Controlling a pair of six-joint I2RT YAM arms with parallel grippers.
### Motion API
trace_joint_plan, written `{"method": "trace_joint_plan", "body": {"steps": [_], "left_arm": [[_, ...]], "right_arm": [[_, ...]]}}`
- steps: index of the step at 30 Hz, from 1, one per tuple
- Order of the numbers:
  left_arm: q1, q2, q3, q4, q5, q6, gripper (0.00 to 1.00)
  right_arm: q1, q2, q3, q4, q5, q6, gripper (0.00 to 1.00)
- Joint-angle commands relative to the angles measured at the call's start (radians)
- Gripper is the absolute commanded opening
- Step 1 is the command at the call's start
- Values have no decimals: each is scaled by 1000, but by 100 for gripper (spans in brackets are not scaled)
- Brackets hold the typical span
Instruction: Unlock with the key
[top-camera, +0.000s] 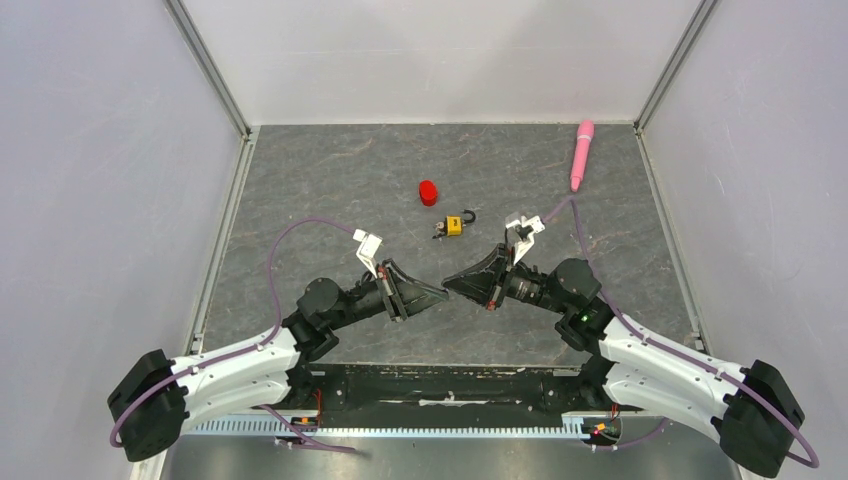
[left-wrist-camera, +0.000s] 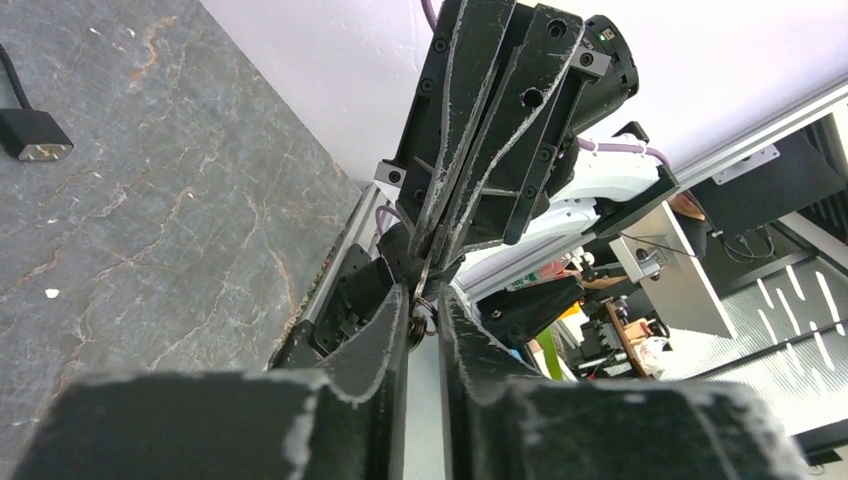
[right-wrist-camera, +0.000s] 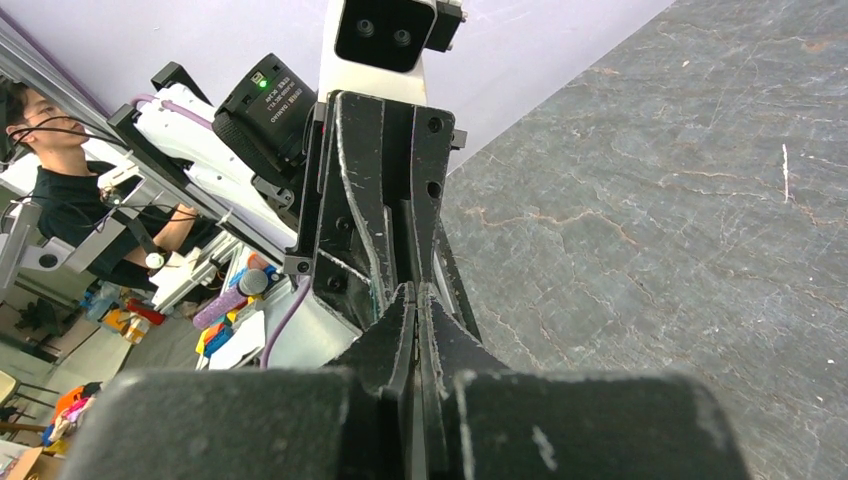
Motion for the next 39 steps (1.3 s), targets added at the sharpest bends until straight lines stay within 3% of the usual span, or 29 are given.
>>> {"method": "trace_joint_plan", "body": {"steps": [1, 3, 6, 8, 10, 13, 18, 21, 25, 33, 39], "left_arm": [[3, -7, 24, 59, 10, -15, 13], [3, -7, 24, 58, 9, -15, 2], [2, -14, 20, 43, -4, -16, 2], [2, -31, 17, -13, -34, -19, 2], [3, -56, 25, -129, -78, -3, 2], [6, -90, 47, -316, -134, 20, 2], [45, -82, 56, -517, -145, -6, 2], [73, -55, 39, -567, -125, -43, 2], [88, -35, 22, -566, -114, -56, 2], [92, -7, 55, -609, -114, -9, 2], [94, 20, 54, -599, -107, -7, 2]], "right_arm": [[-5, 0, -7, 38, 2, 3, 0], [-5, 1, -11, 37, 1, 2, 0], [-6, -8, -4, -6, 20, -15, 1], [-11, -19, 18, -78, 47, -51, 9], [-24, -34, 51, -174, 78, -98, 35], [-53, -45, 117, -341, 171, -180, 63], [-104, 18, 267, -752, 554, -246, 96], [-139, 56, 302, -858, 703, -233, 98], [-206, 106, 305, -899, 786, -265, 98], [-417, 313, 388, -980, 715, -243, 98], [-438, 513, 483, -988, 670, -249, 91]]}}
